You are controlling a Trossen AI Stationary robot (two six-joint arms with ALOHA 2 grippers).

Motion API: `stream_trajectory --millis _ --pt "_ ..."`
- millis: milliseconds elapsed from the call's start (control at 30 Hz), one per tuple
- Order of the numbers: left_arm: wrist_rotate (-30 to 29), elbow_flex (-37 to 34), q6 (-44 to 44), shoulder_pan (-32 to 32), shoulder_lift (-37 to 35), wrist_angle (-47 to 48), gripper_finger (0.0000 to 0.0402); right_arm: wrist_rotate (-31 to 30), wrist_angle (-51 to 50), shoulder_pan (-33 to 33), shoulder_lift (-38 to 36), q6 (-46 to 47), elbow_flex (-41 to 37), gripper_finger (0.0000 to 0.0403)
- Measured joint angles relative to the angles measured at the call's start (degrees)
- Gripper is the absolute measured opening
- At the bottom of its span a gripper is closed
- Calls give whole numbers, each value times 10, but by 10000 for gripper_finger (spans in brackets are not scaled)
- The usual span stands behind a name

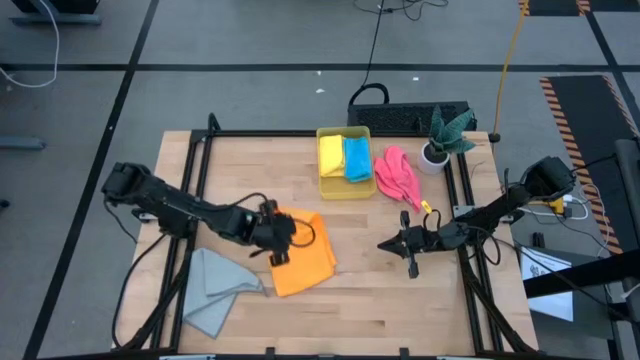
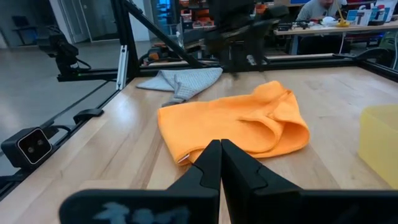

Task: Fold microfiber towels
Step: Fold the orange microfiber towel

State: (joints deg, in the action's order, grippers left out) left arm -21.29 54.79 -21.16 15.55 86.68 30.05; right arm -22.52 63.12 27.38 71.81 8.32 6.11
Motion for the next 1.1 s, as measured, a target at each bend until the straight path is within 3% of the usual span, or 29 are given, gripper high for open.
stream_trajectory --millis 167,400,567,833,1100 --pt "-2 -5 84 10 48 -64 209 0 -3 0 0 1 0 0" --pt "-101 -5 95 -12 133 -72 160 -1 -7 0 0 4 0 0" --pt "-83 -6 99 -31 160 -94 120 -2 -7 0 0 0 0 0" --pt "-46 -5 127 -45 161 -186 90 -2 -8 0 0 0 0 0" --pt "-41 -5 111 -71 161 -172 62 -2 -11 0 0 2 0 0"
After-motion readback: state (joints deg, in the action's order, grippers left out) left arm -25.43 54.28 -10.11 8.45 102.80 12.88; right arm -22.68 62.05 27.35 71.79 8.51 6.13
